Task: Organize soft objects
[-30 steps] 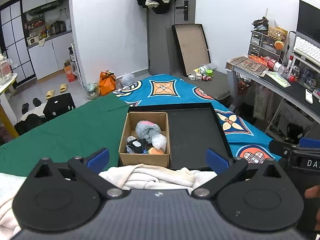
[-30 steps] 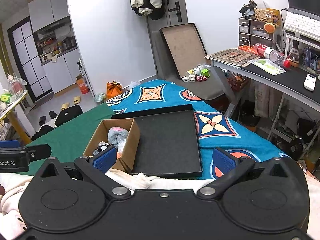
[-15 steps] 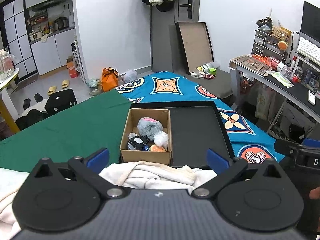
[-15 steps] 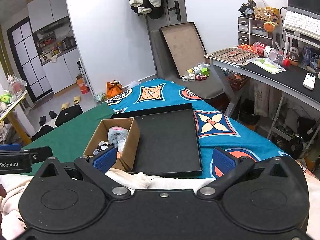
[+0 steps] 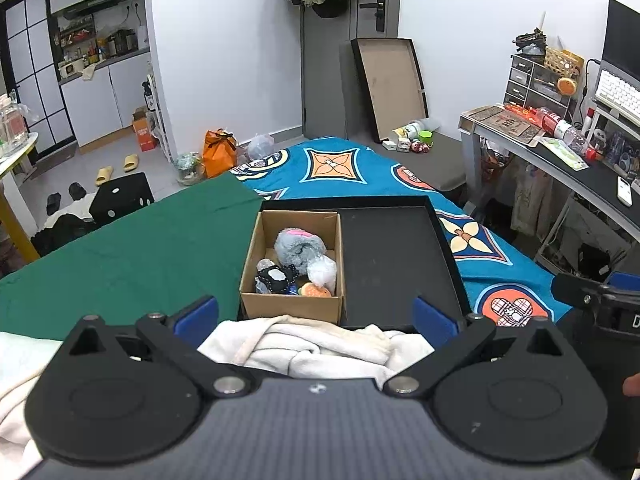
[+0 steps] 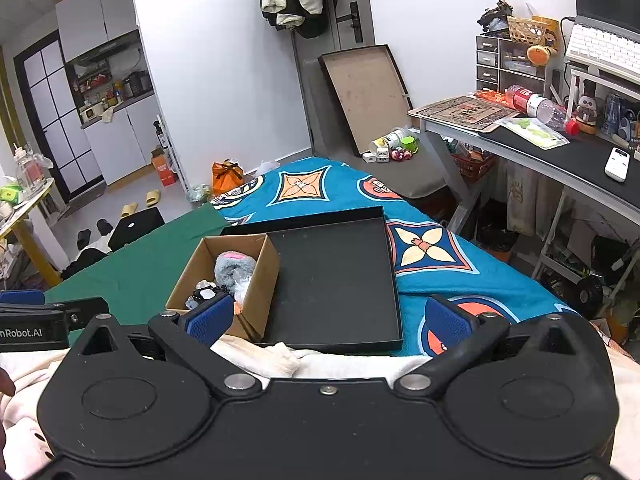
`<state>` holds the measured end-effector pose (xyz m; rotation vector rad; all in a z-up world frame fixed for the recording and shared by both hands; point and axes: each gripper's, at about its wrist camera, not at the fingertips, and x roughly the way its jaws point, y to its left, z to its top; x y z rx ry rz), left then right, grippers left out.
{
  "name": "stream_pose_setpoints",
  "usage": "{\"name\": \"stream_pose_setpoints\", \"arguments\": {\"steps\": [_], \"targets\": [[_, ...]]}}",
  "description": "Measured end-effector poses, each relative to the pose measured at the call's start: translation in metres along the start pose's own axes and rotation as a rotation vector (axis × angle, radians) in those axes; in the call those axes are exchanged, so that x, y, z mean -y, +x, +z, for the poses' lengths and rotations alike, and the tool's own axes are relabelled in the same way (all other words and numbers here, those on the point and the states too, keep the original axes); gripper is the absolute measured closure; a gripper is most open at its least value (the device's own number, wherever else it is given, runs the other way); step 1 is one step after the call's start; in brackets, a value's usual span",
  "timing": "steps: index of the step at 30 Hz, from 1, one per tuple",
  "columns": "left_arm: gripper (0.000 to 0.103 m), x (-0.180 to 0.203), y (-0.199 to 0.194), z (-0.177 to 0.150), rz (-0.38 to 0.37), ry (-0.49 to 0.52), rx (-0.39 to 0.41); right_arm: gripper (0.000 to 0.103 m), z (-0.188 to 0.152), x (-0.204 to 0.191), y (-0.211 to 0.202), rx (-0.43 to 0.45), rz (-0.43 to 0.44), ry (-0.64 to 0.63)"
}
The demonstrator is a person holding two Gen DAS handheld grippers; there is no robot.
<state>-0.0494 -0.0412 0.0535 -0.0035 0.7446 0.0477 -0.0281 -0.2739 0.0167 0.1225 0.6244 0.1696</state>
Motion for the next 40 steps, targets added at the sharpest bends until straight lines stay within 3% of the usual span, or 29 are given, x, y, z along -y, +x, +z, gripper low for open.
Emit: {"name": "stream_pose_setpoints", "arguments": {"steps": [29, 40], "targets": [[0.000, -0.002, 0.004, 0.000, -0.002, -0.003, -0.012, 0.000, -0.002, -0.003, 0.001, -0.009, 0.001, -0.010], [0.000, -0.001, 0.023, 0.000, -0.015, -0.003, -0.036, 0.000, -0.004, -0.001, 0.014, -0.039, -0.004, -0.013]]}}
